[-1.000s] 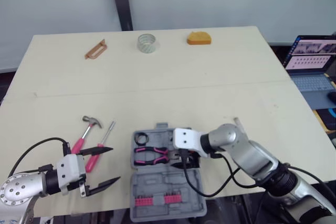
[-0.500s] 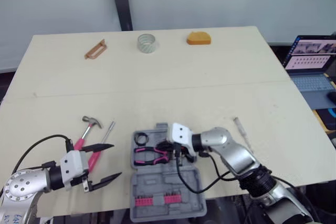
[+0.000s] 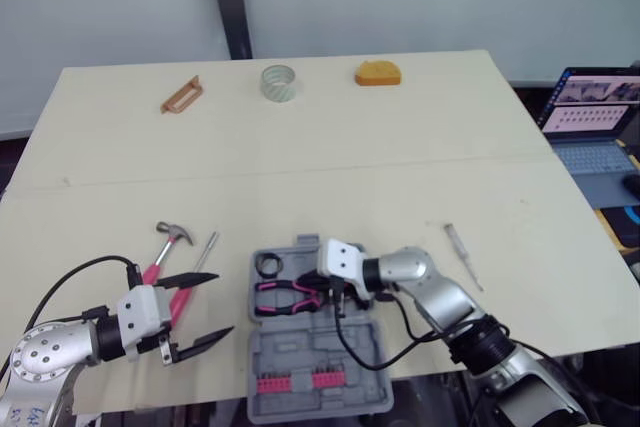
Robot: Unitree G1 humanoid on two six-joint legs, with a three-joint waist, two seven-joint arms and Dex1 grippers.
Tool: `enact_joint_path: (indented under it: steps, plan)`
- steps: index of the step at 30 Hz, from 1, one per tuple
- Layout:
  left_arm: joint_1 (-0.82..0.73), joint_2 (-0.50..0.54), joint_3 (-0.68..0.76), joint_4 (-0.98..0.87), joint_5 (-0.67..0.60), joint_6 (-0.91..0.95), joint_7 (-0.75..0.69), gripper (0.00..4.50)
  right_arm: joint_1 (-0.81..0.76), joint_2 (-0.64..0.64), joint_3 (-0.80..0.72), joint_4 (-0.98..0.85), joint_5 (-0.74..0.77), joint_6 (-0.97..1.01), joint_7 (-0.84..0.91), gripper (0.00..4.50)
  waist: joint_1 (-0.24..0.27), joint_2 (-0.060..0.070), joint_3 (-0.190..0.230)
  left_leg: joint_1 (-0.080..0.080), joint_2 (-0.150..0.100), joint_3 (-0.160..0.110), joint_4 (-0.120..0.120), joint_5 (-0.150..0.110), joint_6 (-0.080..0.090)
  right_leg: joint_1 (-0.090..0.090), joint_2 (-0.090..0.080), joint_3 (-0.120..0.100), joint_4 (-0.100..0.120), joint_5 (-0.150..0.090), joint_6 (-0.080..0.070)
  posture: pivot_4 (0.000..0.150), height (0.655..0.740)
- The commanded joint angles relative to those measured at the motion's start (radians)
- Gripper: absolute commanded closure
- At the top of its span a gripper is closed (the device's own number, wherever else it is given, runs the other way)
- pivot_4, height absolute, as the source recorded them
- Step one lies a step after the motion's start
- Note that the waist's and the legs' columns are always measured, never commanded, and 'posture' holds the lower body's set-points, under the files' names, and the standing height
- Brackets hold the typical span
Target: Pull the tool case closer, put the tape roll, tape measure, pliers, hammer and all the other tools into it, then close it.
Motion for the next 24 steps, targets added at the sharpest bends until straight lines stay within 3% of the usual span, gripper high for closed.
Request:
enact_joint_path:
  steps: [1, 13, 24]
  plan:
    - [-0.002, 0.002, 0.006, -0.015, -0.002, -0.017, 0.006, 0.00, 0.012, -0.023, 0.048, 0.039, -0.065, -0.015, 0.010, 4.47, 0.000, 0.000, 0.000, 0.000, 0.000, 0.000, 0.000, 0.000, 0.000, 0.000, 0.000, 0.000, 0.000, 0.000, 0.000, 0.150, 0.7400]
    - [-0.009, 0.003, 0.006, -0.009, 0.002, -0.020, 0.014, 0.00, -0.012, -0.058, 0.140, 0.178, -0.246, -0.132, -0.016, 4.47, 0.000, 0.003, -0.009, 0.018, 0.000, 0.002, -0.008, 0.000, 0.000, 0.013, 0.000, 0.001, -0.002, 0.000, 0.000, 0.150, 0.7400]
    - [-0.007, 0.002, 0.003, -0.011, 0.009, -0.017, 0.021, 0.00, -0.013, -0.043, 0.148, 0.215, -0.256, -0.109, 0.001, 4.47, 0.002, 0.009, -0.027, 0.023, 0.000, 0.001, -0.010, 0.000, 0.000, 0.018, 0.000, 0.001, -0.005, 0.000, 0.000, 0.150, 0.7400]
